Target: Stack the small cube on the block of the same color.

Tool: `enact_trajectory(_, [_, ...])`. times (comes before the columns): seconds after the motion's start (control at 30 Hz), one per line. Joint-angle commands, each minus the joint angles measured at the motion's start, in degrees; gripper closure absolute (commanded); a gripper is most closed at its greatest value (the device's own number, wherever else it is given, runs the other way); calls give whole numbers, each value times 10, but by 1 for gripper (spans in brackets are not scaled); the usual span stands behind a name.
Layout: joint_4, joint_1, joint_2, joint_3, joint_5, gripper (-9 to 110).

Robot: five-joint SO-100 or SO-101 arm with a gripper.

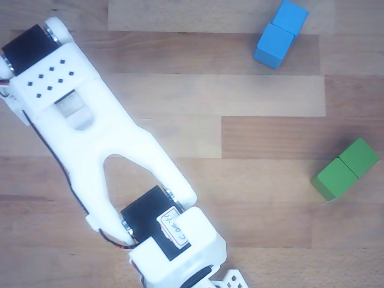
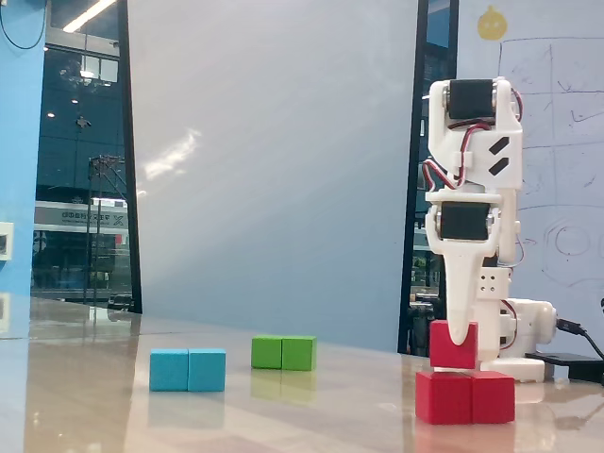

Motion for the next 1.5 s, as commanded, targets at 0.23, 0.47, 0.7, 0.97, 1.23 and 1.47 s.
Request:
enact_trajectory(0.23, [-17, 2, -8, -58, -3, 94])
enact_trajectory(0.47, [-17, 4, -8, -58, -4, 94])
enact_trajectory(0.7, [-13, 4, -8, -58, -3, 91])
enact_trajectory(0.97, [-7, 4, -8, -58, -1, 78])
enact_trajectory(1.23, [-6, 4, -8, -58, -5, 73])
enact_trajectory(1.47, [-5, 21, -8, -58, -5, 72])
